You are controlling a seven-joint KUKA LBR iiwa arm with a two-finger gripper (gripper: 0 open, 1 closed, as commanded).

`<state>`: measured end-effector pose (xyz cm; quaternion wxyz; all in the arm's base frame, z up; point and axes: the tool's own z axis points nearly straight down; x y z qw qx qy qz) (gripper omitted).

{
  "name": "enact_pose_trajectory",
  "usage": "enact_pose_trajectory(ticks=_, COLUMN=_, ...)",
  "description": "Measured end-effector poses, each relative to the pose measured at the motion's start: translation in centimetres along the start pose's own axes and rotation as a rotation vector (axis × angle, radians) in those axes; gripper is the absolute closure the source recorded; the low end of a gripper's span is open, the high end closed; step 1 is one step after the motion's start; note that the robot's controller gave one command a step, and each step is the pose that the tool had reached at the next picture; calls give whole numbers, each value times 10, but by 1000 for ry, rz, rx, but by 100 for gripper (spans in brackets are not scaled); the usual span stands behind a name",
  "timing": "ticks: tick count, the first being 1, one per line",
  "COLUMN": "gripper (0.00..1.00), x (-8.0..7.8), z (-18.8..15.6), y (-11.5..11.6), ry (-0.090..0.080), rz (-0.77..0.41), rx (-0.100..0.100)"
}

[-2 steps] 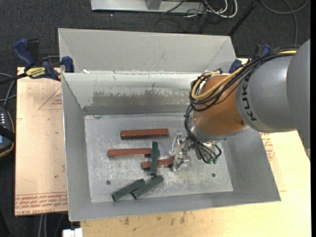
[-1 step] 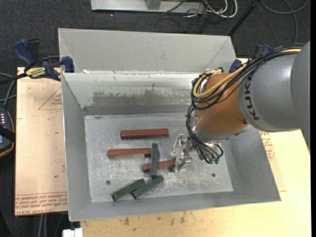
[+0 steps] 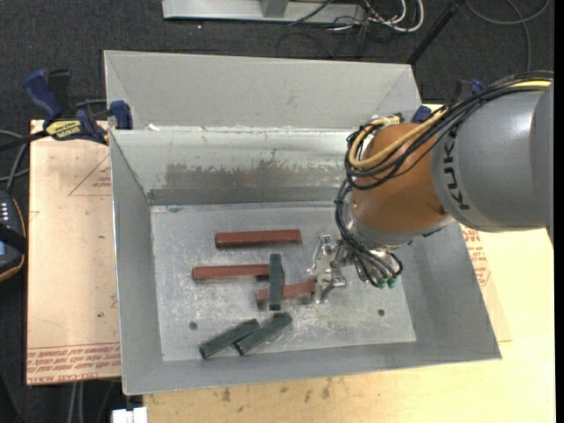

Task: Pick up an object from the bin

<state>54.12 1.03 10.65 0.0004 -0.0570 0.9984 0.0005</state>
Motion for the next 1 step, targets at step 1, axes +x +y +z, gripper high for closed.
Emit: enact_pose_trajectory(ticks=1, gripper=100, x=-1, z=-10, y=0, ry=-2, rz=0, rx=0)
